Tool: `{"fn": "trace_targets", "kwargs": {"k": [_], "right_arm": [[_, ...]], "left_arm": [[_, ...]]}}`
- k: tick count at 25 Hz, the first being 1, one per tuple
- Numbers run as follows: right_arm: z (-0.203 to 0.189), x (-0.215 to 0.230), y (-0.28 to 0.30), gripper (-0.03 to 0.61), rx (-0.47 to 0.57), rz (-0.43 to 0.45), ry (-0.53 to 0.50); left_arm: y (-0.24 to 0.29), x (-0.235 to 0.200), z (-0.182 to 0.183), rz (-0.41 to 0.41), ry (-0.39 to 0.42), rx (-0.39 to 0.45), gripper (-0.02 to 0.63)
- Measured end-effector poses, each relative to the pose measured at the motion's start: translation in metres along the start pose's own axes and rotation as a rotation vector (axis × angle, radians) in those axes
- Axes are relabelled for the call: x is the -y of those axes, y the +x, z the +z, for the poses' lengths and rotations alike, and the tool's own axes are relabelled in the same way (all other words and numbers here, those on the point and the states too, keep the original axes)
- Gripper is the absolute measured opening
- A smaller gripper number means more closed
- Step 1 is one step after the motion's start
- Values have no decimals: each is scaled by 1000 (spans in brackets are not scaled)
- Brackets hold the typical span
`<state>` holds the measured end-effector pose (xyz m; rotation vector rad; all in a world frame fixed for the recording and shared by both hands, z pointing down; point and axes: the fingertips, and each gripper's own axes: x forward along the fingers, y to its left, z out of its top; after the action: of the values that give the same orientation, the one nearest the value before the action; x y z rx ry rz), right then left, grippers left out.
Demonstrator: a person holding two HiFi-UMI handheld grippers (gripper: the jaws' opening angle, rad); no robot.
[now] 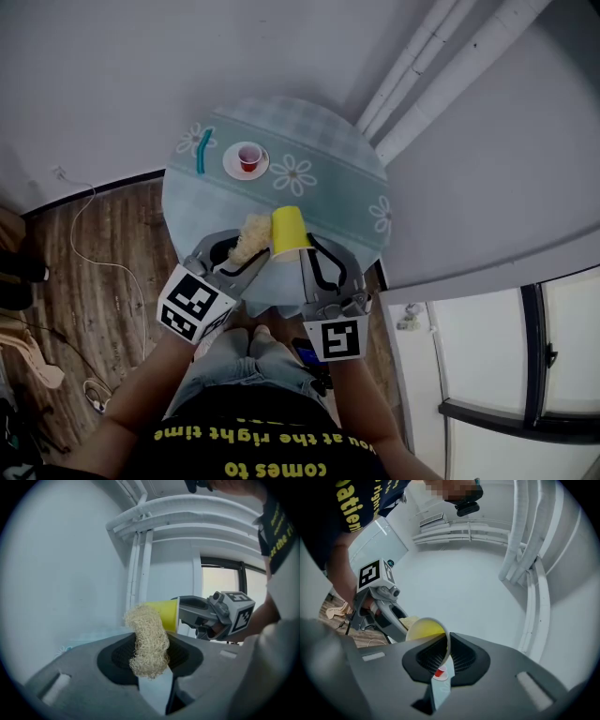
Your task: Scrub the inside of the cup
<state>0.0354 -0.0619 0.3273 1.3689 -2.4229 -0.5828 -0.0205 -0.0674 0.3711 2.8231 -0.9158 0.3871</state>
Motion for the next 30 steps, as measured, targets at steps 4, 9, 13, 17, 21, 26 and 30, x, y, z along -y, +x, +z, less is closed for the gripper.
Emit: {"fn": "trace_targets", "kwargs": {"k": [4, 9, 13, 17, 21, 26, 30], "right_arm": [[6, 11, -3, 23, 80, -52, 127], [5, 12, -3, 23, 85, -50, 122], [-12, 9, -3, 23, 5, -29, 58], [-22, 7, -3, 23, -34, -13, 11], [-28, 11, -4, 23, -31, -22, 8], [-31, 11, -5, 23, -42, -11, -1], [-29, 6, -6, 23, -39, 7, -3]], "left_arm": [[11, 7, -13, -9, 22, -39, 147], [18, 12, -24, -23, 6, -63, 148], [19, 12, -22, -23, 1, -49, 147], [17, 14, -16, -18, 38, -34, 147], [19, 21, -15, -15, 125, -54, 147], [25, 14, -14, 3, 133, -60, 147], [31, -3, -8, 34, 113, -47, 147]]}}
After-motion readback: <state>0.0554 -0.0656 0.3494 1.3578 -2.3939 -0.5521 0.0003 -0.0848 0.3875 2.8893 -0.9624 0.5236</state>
